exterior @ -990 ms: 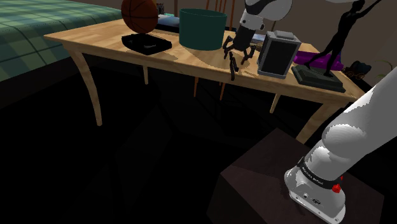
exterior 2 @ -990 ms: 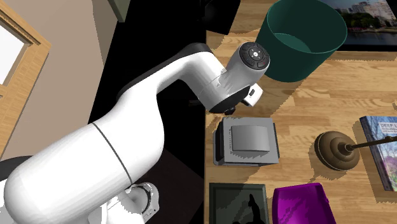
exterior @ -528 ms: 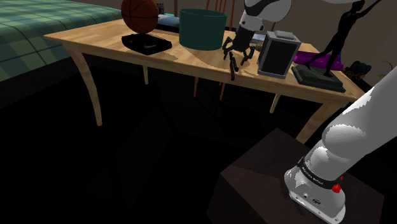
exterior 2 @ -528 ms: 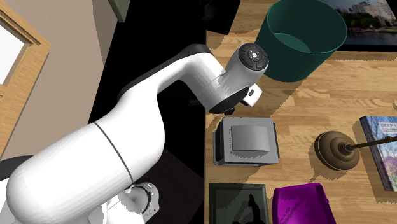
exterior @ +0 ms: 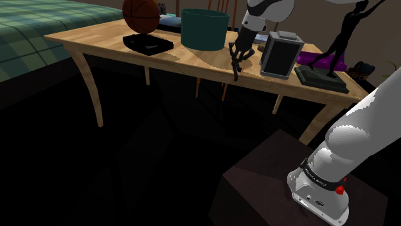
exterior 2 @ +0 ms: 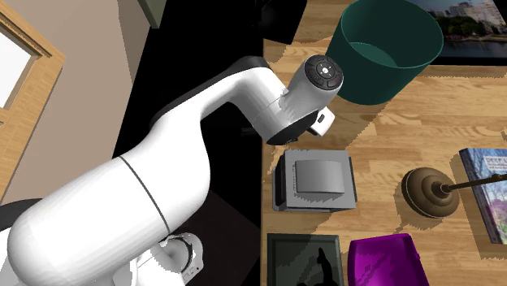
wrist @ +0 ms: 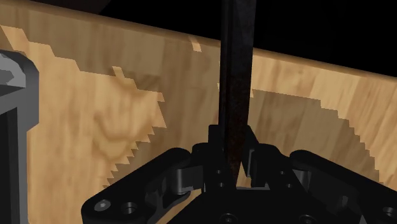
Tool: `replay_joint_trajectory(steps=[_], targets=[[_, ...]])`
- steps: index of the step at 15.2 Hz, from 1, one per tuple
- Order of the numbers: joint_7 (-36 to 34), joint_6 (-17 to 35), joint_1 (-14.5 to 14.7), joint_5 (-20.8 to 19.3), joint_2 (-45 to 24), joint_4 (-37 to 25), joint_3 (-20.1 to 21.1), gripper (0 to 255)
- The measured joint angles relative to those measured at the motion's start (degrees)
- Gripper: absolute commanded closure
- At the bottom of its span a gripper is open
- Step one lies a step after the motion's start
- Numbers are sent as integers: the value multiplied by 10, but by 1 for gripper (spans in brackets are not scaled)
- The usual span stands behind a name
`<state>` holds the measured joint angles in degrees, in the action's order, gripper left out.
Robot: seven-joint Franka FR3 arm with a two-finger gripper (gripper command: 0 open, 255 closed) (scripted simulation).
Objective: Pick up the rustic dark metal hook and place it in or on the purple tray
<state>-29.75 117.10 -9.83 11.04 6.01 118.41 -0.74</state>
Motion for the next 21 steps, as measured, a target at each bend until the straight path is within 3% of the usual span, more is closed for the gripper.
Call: replay_joint_trajectory(steps=[5, 21], targets=[[-2, -14, 0, -1, 3, -11, 0, 255], [-22, -135, -2, -9, 9, -128, -2, 255]])
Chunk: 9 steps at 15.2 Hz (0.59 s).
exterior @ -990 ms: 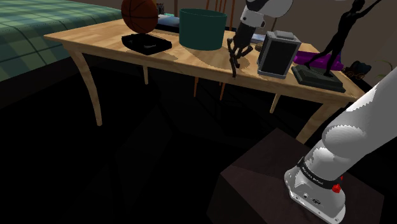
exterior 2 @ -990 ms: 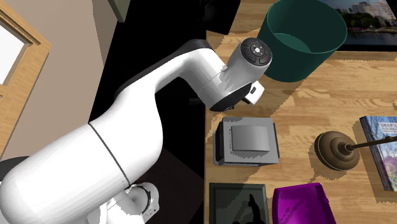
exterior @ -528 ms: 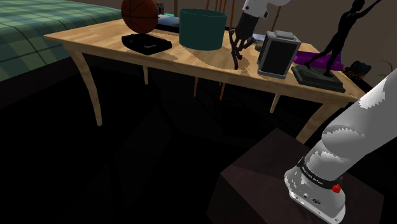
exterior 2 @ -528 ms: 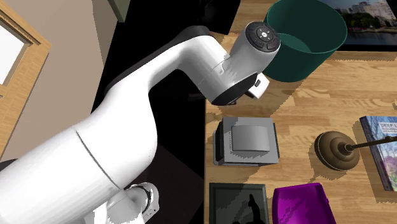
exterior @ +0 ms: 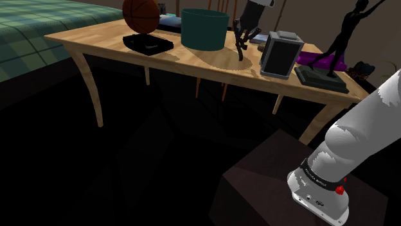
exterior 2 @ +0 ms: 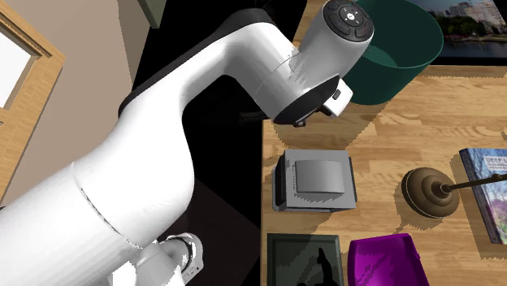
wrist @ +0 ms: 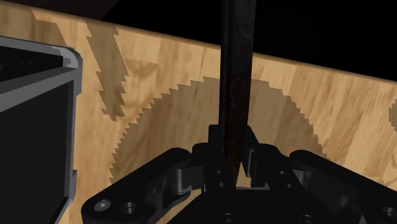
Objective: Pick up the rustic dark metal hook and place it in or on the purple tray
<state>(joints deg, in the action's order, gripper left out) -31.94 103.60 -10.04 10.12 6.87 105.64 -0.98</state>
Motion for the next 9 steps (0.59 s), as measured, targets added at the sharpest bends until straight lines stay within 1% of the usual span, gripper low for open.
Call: replay_joint_trajectory(steps=[9], targets=[[-11, -68, 0, -2, -8, -78, -1, 255]])
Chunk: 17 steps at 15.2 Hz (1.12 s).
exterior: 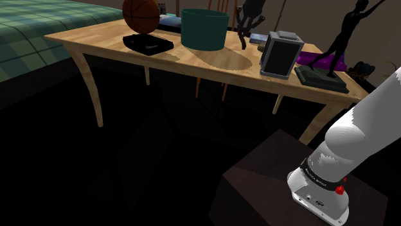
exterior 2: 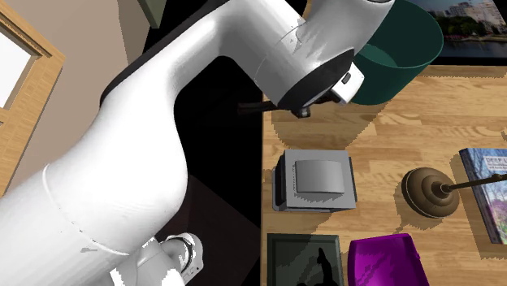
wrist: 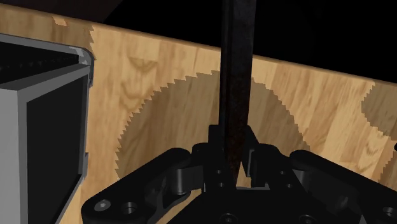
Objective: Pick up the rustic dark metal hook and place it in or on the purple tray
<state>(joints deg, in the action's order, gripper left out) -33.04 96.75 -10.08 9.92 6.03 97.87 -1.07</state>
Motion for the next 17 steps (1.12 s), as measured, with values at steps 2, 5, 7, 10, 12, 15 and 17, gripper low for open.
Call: replay_joint_trajectory(steps=[2, 5, 7, 10, 12, 15, 17], targets=[[-2, -17, 0, 0, -6, -22, 0, 255], [-6, -41, -1, 0, -13, -55, -1, 255], [-7, -56, -1, 0, -15, -72, -2, 255], [7, -67, -8, 0, -8, -72, -10, 255], [31, -70, -19, 0, 2, -62, -24, 255], [69, -85, -37, 0, 9, -62, -46, 255], [97, -89, -49, -2, 13, -57, -63, 255]])
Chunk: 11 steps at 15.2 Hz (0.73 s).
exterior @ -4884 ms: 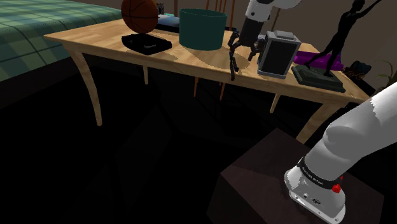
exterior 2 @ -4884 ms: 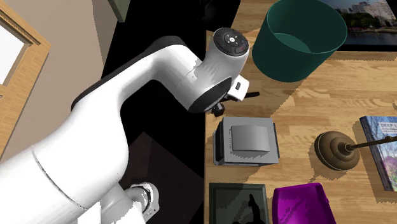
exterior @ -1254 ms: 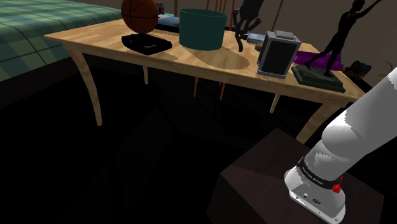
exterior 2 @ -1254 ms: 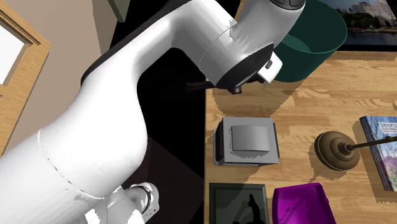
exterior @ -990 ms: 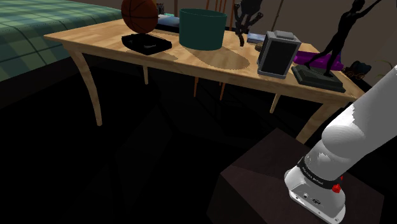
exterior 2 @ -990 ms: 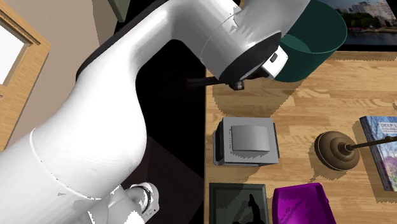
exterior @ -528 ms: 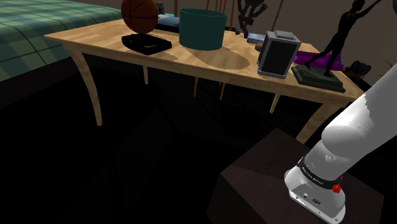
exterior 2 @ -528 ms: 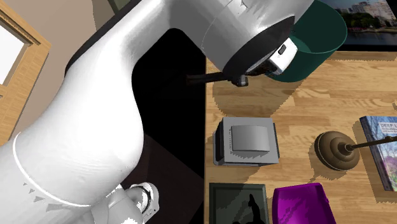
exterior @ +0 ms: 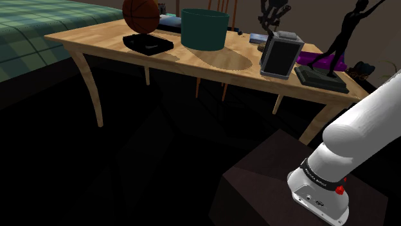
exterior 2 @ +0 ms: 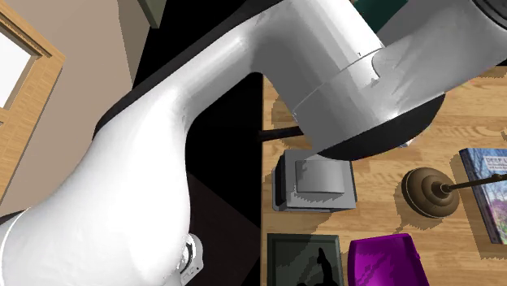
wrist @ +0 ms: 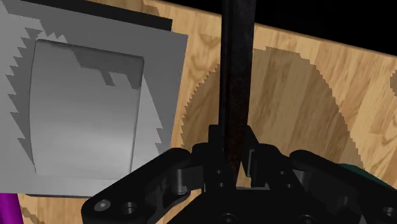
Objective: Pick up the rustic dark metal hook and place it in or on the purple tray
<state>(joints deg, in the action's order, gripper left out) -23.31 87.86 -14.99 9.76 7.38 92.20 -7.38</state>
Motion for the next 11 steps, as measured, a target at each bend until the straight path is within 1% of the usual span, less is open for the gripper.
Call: replay_joint_trajectory(steps=[8, 11], targets=[[111, -32, -49, -3, -3, -14, -66, 255], [152, -44, -66, 1, -25, -40, -91, 255]])
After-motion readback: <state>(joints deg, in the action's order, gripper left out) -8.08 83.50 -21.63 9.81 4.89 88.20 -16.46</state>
